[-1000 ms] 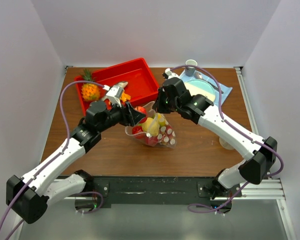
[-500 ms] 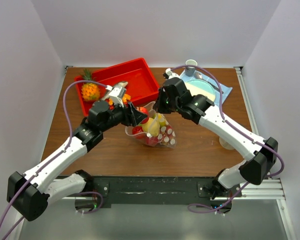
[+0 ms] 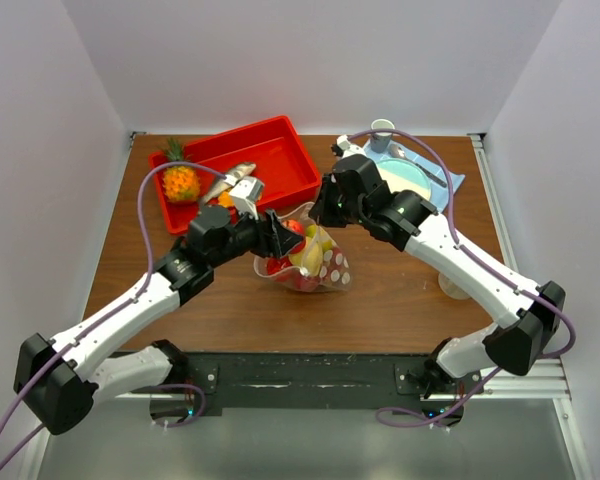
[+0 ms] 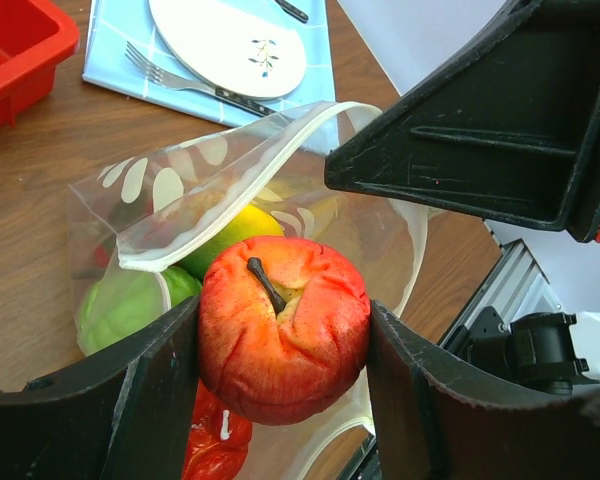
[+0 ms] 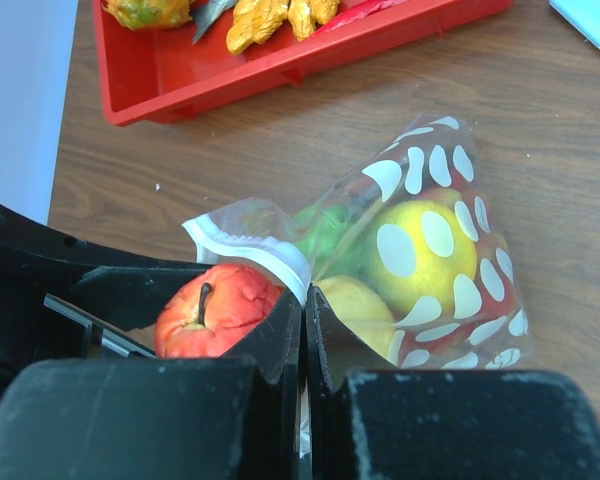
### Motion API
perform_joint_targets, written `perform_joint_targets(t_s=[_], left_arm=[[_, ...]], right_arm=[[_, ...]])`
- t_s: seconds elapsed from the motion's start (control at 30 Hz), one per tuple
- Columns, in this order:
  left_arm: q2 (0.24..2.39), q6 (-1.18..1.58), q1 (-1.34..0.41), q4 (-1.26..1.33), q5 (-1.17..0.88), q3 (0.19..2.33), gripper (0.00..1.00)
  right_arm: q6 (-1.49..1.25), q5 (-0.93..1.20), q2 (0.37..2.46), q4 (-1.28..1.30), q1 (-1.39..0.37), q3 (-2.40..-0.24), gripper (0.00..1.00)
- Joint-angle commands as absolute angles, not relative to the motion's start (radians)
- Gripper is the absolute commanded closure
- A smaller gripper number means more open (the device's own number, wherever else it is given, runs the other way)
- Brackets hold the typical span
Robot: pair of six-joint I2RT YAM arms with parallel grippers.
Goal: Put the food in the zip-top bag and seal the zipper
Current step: Place the fake fruit in the zipper food storage bag.
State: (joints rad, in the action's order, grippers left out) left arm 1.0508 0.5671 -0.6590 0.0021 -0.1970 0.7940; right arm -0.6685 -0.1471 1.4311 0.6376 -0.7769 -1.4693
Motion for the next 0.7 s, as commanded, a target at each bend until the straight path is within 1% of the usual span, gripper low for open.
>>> perform_joint_targets(t_s=[0.0, 0.23, 0.3, 0.53, 0.67], left_arm=[[1.066, 0.578, -0.675, 0.049, -0.166, 0.822, 0.84], [1.129, 0.575, -0.689, 0.034, -0.140, 0.879, 0.84], [1.147, 0.569, -0.699, -0.033, -0.103, 0.903, 0.85], [1.201, 0.534, -0.707, -0.138, 0.066, 0.986, 0.85], [1.216, 0.494, -0.707, -0.199, 0.120, 1.011, 0.84]], right_arm=[[-0.660, -0.173, 1.384, 0.612, -0.776, -1.480, 1.00], [-0.657, -0.167, 1.351, 0.603, -0.776, -1.444, 1.00], [-0.655, -0.164, 1.348, 0.600, -0.776, -1.433, 1.00], [-0.650, -0.127, 1.335, 0.591, -0.776, -1.428, 1.00], [-0.646, -0.112, 1.316, 0.589, -0.778, -1.428, 1.00]])
